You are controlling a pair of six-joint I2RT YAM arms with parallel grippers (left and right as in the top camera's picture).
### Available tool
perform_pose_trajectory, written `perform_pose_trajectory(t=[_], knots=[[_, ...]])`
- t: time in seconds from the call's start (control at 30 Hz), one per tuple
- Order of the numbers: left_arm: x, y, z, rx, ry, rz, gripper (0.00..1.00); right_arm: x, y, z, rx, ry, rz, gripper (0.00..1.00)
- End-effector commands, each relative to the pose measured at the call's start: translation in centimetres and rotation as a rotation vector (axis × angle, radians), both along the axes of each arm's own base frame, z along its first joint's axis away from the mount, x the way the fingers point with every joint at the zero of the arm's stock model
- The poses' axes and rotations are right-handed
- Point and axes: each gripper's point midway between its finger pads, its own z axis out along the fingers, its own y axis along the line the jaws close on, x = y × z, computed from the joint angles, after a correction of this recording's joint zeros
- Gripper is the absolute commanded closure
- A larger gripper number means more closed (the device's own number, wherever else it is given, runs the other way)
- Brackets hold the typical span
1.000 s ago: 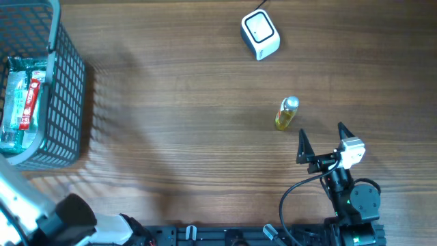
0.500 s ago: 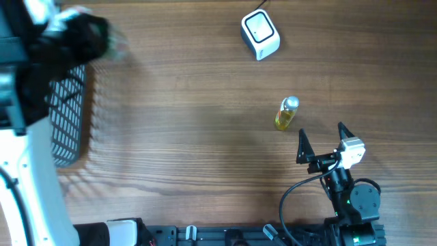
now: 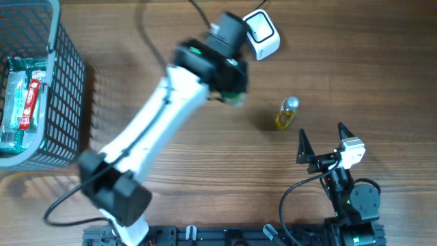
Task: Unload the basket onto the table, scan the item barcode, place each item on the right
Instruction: 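Carry the Kleenex pack with left gripper toward the scanner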
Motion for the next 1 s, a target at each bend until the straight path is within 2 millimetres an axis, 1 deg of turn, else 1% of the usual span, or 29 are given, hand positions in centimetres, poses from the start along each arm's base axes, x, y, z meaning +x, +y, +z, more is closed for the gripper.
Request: perform_pose_trajectory(t=[0.0, 0.03, 0.1, 0.2, 0.3, 0.5, 0.6, 0.73, 0.83, 0.97], knots=[[-0.9, -2.4, -2.9, 0.037, -0.034, 0.025, 0.7, 0.0, -0.2, 0.2, -0.006, -0.009, -0.011, 0.0], [-1.1, -3.0, -3.7, 0.049, -0.046, 0.019, 0.7, 0.0, -0.2, 0.2, -0.006, -0.009, -0.011, 0.0], [-1.2, -3.3, -4.9, 0.079, -0.08, 0.046, 0.7, 0.0, -0.2, 0.2, -0.006, -0.009, -0.011, 0.0], [-1.6, -3.9, -6.0, 0.105, -0.123, 0.038, 0.69, 0.0, -0.2, 0.2, -0.006, -0.009, -0.011, 0.0], [-2.3, -4.5, -7.4, 0.101, -0.123, 0.024, 0.7, 0.0, -0.2, 0.2, -0.006, -0.009, -0.011, 0.0], [-3.3, -4.2, -10.3, 0.093, -0.1, 0.053, 0.71, 0.0, -0.2, 0.2, -0.006, -0.009, -0.011, 0.0], [-3.6, -4.1, -10.9, 0.098, -0.094, 0.053, 0.7, 0.0, -0.2, 0.2, -0.006, -0.009, -0.011, 0.0], [-3.8, -4.5, -10.9, 0.094, -0.098, 0.043, 0.68, 0.0, -0.2, 0.2, -0.006, -0.009, -0.011, 0.0], [-4.2, -4.8, -11.4, 0.103, -0.091, 0.032, 0.68, 0.0, -0.2, 0.2, -0.006, -0.009, -0.011, 0.0], [-4.3, -4.8, -12.2, 0.118, -0.079, 0.03, 0.67, 0.0, -0.2, 0.2, -0.006, -0.009, -0.011, 0.01]])
